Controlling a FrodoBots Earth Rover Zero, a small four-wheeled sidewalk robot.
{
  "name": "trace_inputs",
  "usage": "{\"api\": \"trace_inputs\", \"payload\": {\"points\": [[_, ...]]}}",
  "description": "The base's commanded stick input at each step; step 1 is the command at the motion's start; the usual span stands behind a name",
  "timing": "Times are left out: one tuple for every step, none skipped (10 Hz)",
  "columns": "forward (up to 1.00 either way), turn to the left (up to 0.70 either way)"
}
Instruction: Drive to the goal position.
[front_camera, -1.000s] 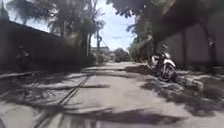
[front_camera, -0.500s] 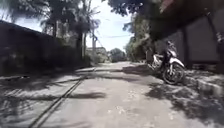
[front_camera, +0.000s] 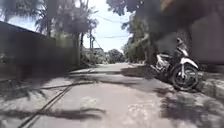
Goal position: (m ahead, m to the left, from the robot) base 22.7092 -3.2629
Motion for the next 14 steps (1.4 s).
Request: {"api": "trace_inputs", "payload": {"points": [[1.0, 0.07], [1.0, 0.07], [1.0, 0.02], [1.0, -0.33], [1.0, -0.29], [1.0, 0.07], [1.0, 0.07], [1.0, 0.07], [1.0, 0.07], [1.0, 0.07], [1.0, 0.05], [1.0, -0.01], [1.0, -0.33], [1.0, -0.33]]}}
